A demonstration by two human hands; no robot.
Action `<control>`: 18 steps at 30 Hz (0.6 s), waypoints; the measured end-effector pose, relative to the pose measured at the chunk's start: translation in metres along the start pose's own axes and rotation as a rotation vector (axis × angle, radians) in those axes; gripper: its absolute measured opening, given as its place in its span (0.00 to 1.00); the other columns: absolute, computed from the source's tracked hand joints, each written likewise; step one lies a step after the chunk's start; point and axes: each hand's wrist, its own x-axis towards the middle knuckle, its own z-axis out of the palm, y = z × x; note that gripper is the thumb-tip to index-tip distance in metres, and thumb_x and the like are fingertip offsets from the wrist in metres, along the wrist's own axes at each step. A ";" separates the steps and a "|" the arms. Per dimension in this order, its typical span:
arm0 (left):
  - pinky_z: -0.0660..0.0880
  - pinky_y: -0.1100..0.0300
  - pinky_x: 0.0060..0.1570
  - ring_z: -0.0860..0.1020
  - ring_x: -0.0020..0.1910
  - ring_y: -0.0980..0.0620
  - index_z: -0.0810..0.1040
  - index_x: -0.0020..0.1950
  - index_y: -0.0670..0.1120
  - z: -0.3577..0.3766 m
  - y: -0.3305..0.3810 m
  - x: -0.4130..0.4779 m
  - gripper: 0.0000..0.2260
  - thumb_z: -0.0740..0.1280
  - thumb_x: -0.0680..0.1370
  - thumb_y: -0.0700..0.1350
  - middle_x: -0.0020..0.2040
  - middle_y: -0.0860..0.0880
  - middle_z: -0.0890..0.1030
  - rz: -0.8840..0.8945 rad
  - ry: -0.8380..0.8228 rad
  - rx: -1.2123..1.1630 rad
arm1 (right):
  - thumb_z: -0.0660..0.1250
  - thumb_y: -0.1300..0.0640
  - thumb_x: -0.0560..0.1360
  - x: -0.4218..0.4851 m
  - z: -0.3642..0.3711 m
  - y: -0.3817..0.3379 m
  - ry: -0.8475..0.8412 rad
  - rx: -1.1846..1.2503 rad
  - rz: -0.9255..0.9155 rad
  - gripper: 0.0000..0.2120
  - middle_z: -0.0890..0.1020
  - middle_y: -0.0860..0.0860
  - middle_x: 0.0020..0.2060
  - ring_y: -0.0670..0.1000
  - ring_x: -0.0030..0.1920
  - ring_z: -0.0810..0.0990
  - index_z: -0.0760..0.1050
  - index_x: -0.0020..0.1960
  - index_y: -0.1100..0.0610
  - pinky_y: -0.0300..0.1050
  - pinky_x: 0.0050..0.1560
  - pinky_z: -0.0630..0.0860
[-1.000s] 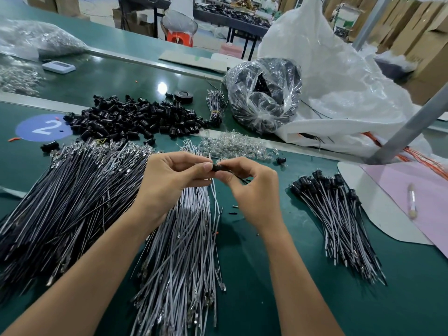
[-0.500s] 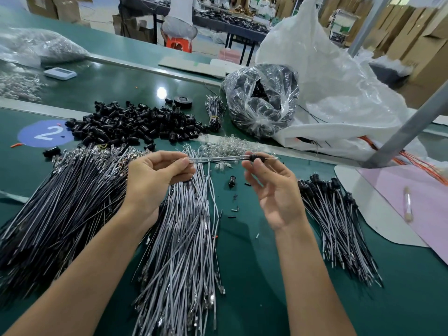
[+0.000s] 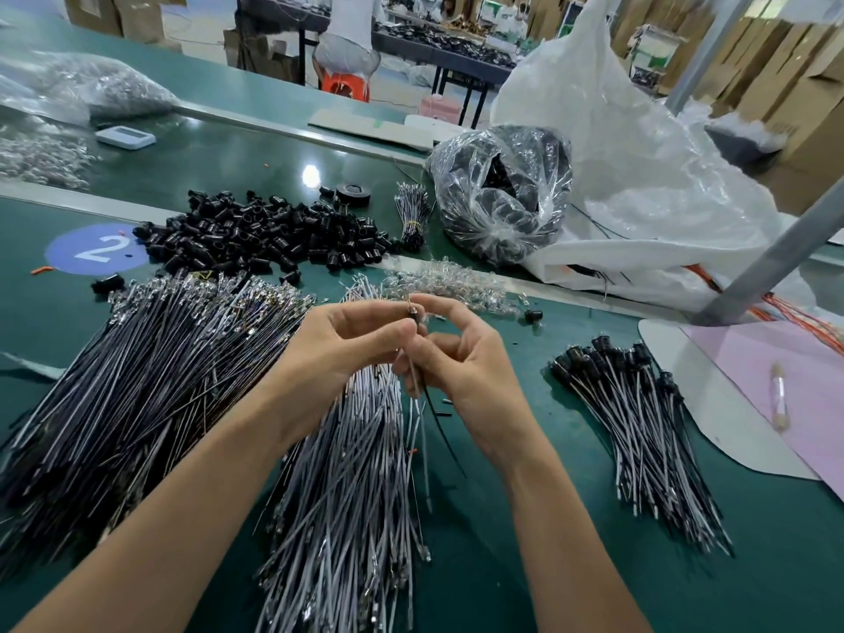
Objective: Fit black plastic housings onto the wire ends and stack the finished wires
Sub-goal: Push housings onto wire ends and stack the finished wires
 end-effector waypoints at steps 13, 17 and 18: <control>0.78 0.65 0.48 0.84 0.45 0.52 0.82 0.54 0.44 0.005 0.001 0.003 0.20 0.75 0.63 0.45 0.45 0.44 0.86 0.088 0.179 -0.081 | 0.71 0.65 0.74 -0.001 0.004 0.001 0.068 -0.160 0.010 0.02 0.84 0.55 0.32 0.50 0.30 0.82 0.81 0.42 0.62 0.38 0.33 0.77; 0.78 0.65 0.48 0.85 0.46 0.52 0.83 0.54 0.47 0.005 -0.002 0.001 0.15 0.74 0.68 0.45 0.47 0.44 0.86 0.103 0.131 -0.007 | 0.71 0.66 0.74 0.000 0.004 -0.001 0.102 -0.109 -0.014 0.02 0.84 0.53 0.31 0.49 0.32 0.84 0.82 0.44 0.61 0.38 0.35 0.79; 0.78 0.64 0.48 0.85 0.47 0.51 0.84 0.54 0.48 0.005 -0.002 0.001 0.14 0.74 0.69 0.45 0.47 0.44 0.86 0.106 0.125 0.003 | 0.71 0.66 0.74 0.000 0.005 0.000 0.109 -0.106 -0.017 0.02 0.85 0.53 0.31 0.49 0.32 0.84 0.82 0.44 0.61 0.39 0.36 0.79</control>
